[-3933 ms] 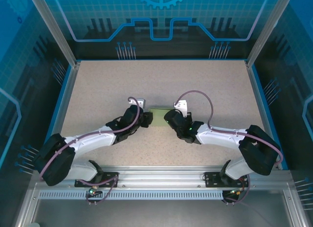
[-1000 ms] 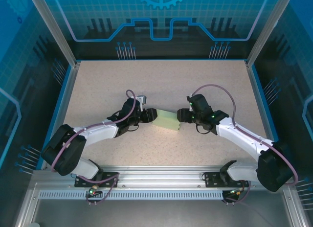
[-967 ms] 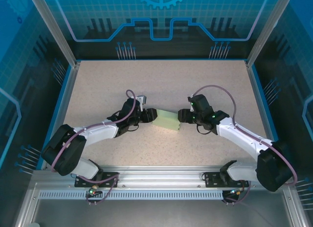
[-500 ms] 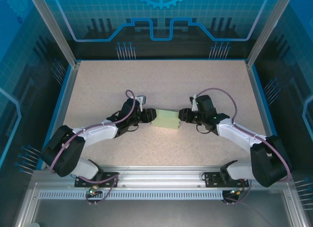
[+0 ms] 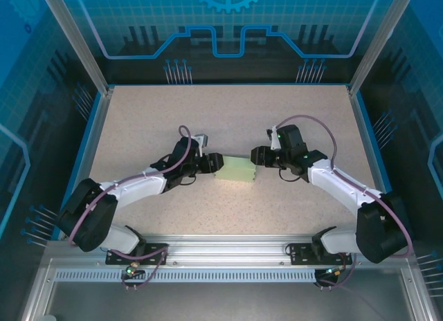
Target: Fold the paper box
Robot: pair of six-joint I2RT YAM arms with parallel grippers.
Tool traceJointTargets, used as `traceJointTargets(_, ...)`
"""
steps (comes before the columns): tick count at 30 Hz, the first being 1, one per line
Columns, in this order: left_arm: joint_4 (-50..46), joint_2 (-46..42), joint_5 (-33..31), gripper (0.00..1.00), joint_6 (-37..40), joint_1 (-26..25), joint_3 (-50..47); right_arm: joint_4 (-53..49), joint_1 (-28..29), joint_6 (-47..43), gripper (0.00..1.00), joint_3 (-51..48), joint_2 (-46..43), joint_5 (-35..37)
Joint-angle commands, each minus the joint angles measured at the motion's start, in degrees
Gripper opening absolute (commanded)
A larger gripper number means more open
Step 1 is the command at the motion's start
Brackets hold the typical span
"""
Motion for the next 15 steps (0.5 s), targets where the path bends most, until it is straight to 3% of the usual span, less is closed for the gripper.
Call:
traceJointTargets(1, -1.55, -1.68, -0.47, 0.65, 1.75, -0.3, 2.88, -3.74, -0.32, -1.12, 0.54, 0.8, -0.98, -0.33)
traceJointTargets(7, -2.29, -0.42, -0.11, 0.67, 2.32, -0.19, 3.82, -3.23, 0.69, -0.04, 0.57, -1.92, -0.26, -0.49)
traceJointTargets(15, -1.69, 1.09, 4.1, 0.59, 0.67, -0.16, 2.39, -0.38, 3.17, 1.32, 0.55, -2.97, 2.73, -1.09)
